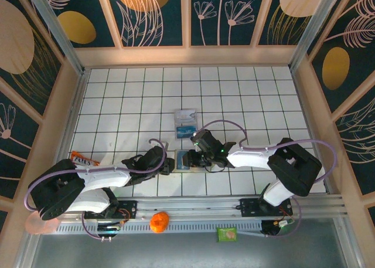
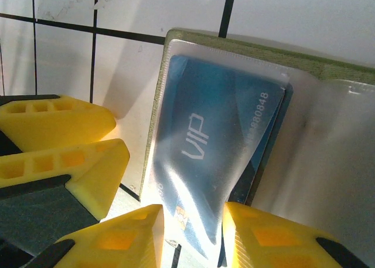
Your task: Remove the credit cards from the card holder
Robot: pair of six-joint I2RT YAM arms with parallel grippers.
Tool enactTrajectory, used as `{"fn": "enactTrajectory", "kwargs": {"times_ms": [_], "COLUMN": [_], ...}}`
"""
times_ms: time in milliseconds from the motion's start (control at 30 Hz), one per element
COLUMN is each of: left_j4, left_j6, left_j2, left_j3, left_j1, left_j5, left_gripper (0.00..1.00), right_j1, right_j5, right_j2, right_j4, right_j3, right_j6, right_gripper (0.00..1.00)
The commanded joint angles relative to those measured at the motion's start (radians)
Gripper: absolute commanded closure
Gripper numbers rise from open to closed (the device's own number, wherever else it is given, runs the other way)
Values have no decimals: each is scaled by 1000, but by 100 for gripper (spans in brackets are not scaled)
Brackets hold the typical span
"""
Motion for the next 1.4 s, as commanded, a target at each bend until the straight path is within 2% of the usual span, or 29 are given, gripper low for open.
{"fn": "enactTrajectory", "kwargs": {"times_ms": [0,233,433,633,800,1167,1367], "left_j4": [-7,-2,1,-1,6,9,12], "left_j6": [3,4,0,2,1,-4,-2], "left_j2": [9,12,9,11,17,13,14], "left_j3": [-6,-3,-9,-9,-9,-20,-17], "left_j1": [4,5,4,4,4,8,22], "left_j5": [-8,-6,-4,-4,-1,6,19], "left_gripper": [64,64,65,65,65,64,65], "right_j1": [4,-1,-1,-2,2,105,128], "right_j5": [10,43,-13,-12,24,372,473], "right_j2": [8,21,42,21,71,84,71], "right_j4": [4,-47,30,32,-37,-342,-413], "right_j3": [0,11,-5,-3,23,123,133], "right_j6": [13,14,26,21,27,31,61], "right_gripper": [67,67,67,67,67,67,67]}}
